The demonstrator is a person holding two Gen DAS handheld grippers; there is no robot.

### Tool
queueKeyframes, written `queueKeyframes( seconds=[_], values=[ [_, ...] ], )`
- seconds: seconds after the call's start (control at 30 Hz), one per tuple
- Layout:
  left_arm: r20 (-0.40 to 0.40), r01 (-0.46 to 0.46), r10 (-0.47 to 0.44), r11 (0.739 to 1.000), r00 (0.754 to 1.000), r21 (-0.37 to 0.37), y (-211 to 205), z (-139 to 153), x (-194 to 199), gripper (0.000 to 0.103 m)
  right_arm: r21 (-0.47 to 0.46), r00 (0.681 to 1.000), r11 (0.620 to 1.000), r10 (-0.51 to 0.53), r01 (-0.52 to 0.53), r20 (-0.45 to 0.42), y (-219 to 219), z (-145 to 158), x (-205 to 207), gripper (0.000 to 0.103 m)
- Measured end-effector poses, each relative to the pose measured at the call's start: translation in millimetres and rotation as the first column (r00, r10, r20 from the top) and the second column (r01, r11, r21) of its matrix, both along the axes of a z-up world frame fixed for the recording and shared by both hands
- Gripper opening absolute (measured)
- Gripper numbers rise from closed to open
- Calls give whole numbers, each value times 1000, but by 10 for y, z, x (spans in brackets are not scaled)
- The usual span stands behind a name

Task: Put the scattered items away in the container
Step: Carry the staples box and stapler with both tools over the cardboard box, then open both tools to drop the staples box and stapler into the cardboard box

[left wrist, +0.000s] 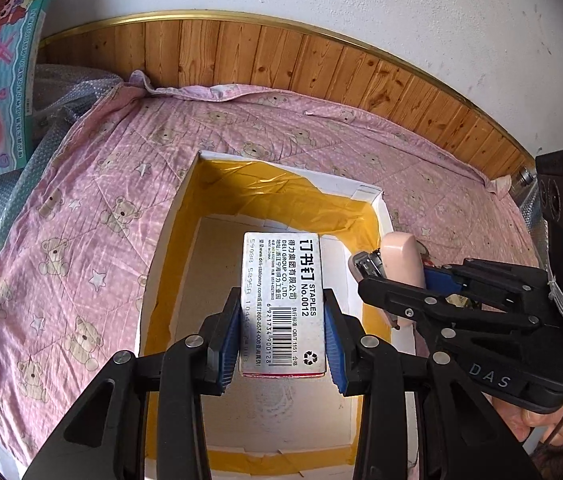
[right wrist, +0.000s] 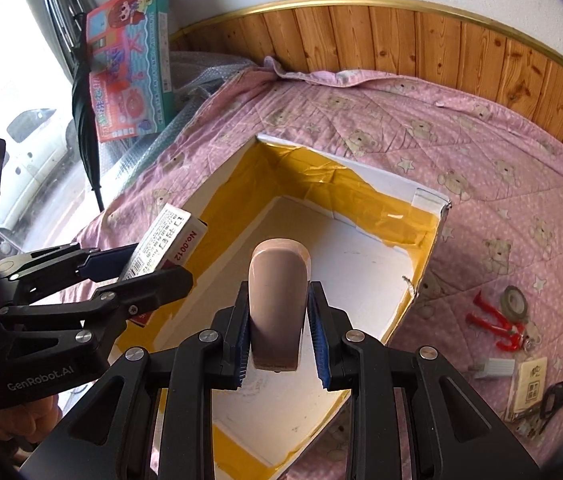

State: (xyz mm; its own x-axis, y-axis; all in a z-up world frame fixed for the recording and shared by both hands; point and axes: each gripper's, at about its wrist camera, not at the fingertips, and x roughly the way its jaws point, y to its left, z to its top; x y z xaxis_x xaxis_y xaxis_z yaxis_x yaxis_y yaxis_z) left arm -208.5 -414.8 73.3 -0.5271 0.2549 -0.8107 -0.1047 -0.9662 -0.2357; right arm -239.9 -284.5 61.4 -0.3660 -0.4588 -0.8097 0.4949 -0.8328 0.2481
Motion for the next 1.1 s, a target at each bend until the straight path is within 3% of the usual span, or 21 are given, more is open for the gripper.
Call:
queueKeyframes(
  seconds=[0.2, 0.37, 0.83, 1.1],
  values=[
    [129, 32, -37, 998, 991, 46, 52, -216, -359, 38, 30, 998, 999, -30, 29, 55, 3, -147, -307, 27],
    [201, 56, -59, 998, 978, 21, 165, -365, -598, 38, 49, 994, 998, -41, 37, 100, 9, -274, -507, 27],
    [295, 4, 6, 999, 956, -32, 147, -698, -954, 38, 90, 983, 993, -95, 81, 159, 109, -508, -869, 28],
    [325, 4, 24, 997, 945, -83, 177, -837, -1078, 38, 62, 976, 996, -82, 71, 201, 123, -557, -950, 28]
  ],
)
